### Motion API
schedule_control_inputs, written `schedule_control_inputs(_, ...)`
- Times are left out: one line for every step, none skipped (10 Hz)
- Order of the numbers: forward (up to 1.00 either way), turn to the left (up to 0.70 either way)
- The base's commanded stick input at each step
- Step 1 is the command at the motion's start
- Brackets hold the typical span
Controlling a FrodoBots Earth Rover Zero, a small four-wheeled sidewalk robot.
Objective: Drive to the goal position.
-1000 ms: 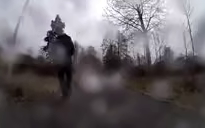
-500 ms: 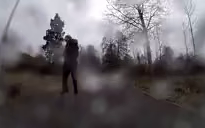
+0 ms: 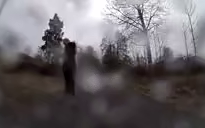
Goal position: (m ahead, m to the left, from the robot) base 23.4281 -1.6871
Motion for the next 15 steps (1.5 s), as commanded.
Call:
schedule_control_inputs(0.7, 0.0)
schedule_control_inputs(0.7, 0.0)
schedule_control_inputs(0.7, 0.0)
schedule_control_inputs(0.7, 0.0)
schedule_control_inputs(0.51, 0.0)
schedule_control_inputs(0.5, 0.0)
schedule_control_inputs(0.5, 0.0)
schedule_control_inputs(0.5, 0.0)
schedule_control_inputs(0.5, 0.0)
schedule_control_inputs(0.5, 0.0)
schedule_control_inputs(0.5, 0.0)
schedule_control_inputs(0.5, 0.0)
schedule_control_inputs(0.5, 0.0)
schedule_control_inputs(0.5, 0.0)
schedule_control_inputs(0.5, 0.0)
